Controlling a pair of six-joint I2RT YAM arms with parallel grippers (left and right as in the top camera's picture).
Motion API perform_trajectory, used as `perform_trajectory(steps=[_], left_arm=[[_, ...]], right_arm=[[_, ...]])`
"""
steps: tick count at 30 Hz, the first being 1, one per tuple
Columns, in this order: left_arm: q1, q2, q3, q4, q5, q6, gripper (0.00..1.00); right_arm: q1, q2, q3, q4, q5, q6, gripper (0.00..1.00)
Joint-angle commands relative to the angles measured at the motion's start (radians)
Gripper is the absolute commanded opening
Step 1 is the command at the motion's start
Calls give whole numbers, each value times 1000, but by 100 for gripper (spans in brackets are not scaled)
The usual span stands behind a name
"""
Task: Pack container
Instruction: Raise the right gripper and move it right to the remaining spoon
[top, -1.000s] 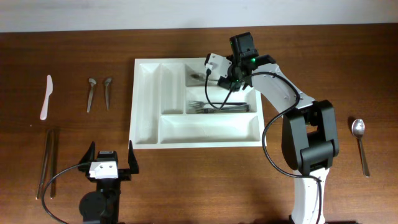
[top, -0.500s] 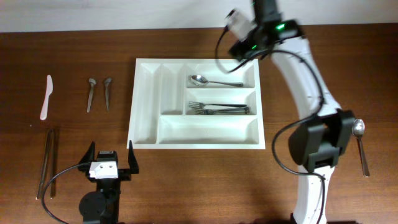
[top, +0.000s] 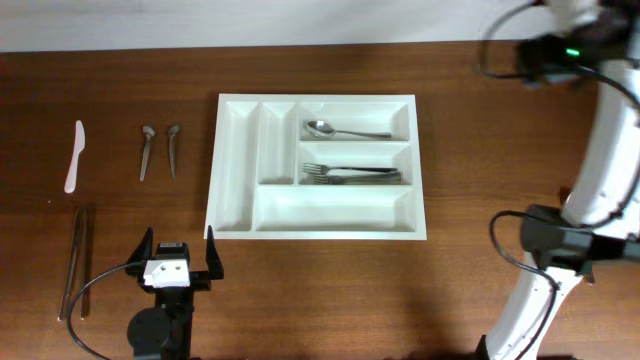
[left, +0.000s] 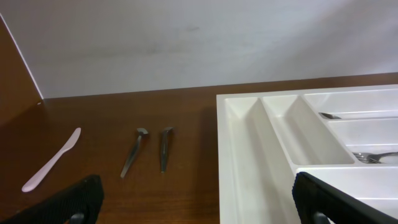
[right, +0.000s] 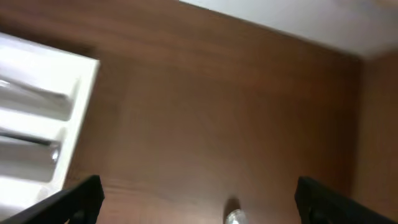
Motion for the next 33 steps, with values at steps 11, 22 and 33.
perform_trajectory(steps=[11, 22, 33], left_arm=[[6, -5, -5, -3, 1, -10, 99], [6, -5, -5, -3, 1, -10, 99], [6, -5, -5, -3, 1, -10, 99]], right_arm=[[-159, -61, -173, -9, -9, 142, 99], [-261, -211, -943, 19, 66, -91, 99], [-484, -211, -1181, 319, 96, -127, 99]])
